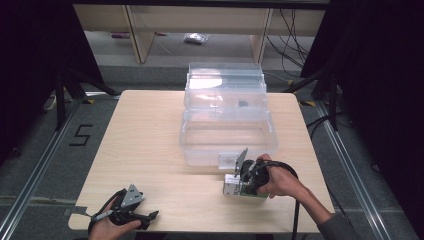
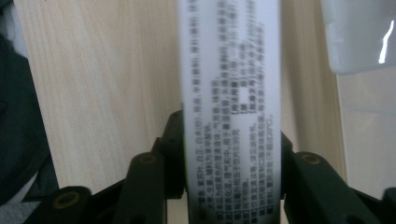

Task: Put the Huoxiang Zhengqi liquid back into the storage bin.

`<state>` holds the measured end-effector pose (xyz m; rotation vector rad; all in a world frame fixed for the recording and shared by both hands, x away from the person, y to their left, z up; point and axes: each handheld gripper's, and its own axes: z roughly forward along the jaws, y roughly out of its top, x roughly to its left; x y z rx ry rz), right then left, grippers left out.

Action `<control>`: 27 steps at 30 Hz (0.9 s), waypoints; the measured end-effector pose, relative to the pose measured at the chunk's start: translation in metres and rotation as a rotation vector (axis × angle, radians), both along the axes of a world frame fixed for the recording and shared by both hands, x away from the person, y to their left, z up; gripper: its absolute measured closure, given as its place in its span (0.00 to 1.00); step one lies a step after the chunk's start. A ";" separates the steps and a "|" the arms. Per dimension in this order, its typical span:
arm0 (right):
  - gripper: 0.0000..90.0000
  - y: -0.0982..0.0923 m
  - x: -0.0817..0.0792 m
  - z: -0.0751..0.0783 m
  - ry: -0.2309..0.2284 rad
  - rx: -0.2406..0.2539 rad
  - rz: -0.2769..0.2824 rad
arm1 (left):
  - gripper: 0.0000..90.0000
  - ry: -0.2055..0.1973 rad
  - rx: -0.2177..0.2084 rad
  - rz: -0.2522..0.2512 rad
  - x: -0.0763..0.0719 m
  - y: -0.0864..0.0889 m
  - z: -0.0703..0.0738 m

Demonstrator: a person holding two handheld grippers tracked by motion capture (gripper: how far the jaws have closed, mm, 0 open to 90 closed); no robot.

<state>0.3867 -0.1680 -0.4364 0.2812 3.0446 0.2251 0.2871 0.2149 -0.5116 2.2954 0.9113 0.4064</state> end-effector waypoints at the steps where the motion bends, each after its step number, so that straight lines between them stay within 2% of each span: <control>1: 0.71 0.001 -0.001 0.001 0.007 -0.012 -0.012 | 0.18 0.001 -0.002 0.000 0.000 0.000 0.000; 3: 0.72 0.002 -0.002 0.002 0.016 -0.025 -0.013 | 0.18 0.000 -0.003 0.001 0.000 0.000 0.000; 4: 0.72 0.003 -0.001 0.003 0.016 -0.035 0.032 | 0.18 -0.002 -0.003 0.002 0.000 0.000 0.000; 9: 0.72 0.003 -0.001 0.012 0.016 -0.019 0.038 | 0.18 0.001 -0.002 0.000 0.000 0.000 0.000; 13: 0.72 0.003 -0.002 0.023 0.016 -0.018 0.004 | 0.18 0.000 -0.003 0.002 0.000 0.000 0.000; 15: 0.72 0.003 -0.001 0.028 0.016 -0.014 0.009 | 0.18 -0.001 -0.003 0.002 0.000 0.000 0.000; 18: 0.72 0.003 0.002 0.034 0.007 0.008 0.047 | 0.18 0.005 -0.002 0.001 0.000 0.000 0.000; 20: 0.72 0.004 0.000 0.041 0.011 -0.001 0.016 | 0.18 0.007 -0.004 0.006 0.000 0.000 0.000; 21: 0.72 0.003 0.003 0.042 0.005 0.013 0.049 | 0.18 0.010 -0.007 0.011 -0.001 0.000 0.000; 23: 0.72 0.004 0.004 0.047 -0.006 0.020 0.068 | 0.18 0.009 -0.009 0.011 -0.001 0.000 0.000; 24: 0.72 0.005 0.002 0.050 0.002 0.015 0.034 | 0.18 0.009 -0.009 0.011 -0.001 0.000 0.000; 25: 0.72 0.004 0.005 0.052 -0.007 0.025 0.063 | 0.18 0.010 -0.008 0.010 -0.001 0.000 0.000; 27: 0.72 0.005 0.005 0.057 -0.017 0.024 0.059 | 0.18 0.011 -0.010 0.012 -0.001 0.000 0.000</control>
